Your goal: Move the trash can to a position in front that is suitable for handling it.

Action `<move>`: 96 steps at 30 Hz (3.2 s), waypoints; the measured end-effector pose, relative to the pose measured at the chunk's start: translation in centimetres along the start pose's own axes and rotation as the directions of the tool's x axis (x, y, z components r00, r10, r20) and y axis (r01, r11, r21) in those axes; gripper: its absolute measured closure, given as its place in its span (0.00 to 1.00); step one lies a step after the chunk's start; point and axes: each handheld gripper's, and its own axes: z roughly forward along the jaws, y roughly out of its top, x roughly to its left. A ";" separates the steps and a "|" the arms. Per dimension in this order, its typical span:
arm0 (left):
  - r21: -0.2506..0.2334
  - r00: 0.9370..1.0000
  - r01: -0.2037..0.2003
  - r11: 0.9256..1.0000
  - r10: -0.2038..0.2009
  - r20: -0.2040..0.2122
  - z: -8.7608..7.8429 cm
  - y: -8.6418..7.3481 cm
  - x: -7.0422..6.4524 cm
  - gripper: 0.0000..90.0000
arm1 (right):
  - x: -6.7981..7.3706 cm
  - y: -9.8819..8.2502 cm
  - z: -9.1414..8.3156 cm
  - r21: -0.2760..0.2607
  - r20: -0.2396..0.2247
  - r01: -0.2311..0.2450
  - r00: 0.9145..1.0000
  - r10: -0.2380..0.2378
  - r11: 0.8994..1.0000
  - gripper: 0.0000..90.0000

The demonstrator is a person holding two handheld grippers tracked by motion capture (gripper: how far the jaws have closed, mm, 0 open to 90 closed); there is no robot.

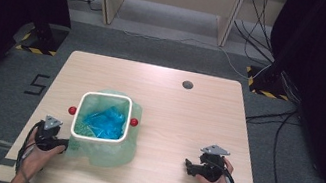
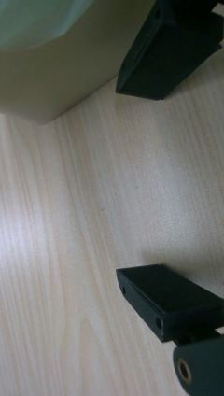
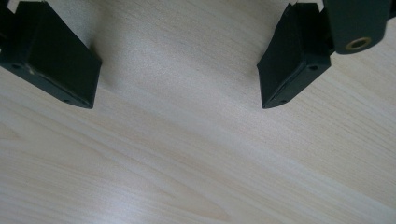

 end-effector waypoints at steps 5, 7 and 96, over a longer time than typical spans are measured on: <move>-0.002 1.000 -0.001 1.000 0.001 0.003 0.0 0.0 0.0 0.11 | -0.3 0.1 -0.1 -0.001 -0.014 -0.031 0.999 0.031 1.000 0.16; -0.010 1.000 0.002 1.000 -0.002 0.004 -0.1 0.0 0.2 0.13 | -0.3 0.2 -0.1 -0.001 -0.015 -0.033 0.999 0.033 0.999 0.16; -0.031 0.975 -0.014 0.999 0.021 0.222 4.1 8.8 -11.3 0.24 | 1.7 5.7 2.3 -0.069 -0.245 -0.174 0.958 0.152 0.982 0.19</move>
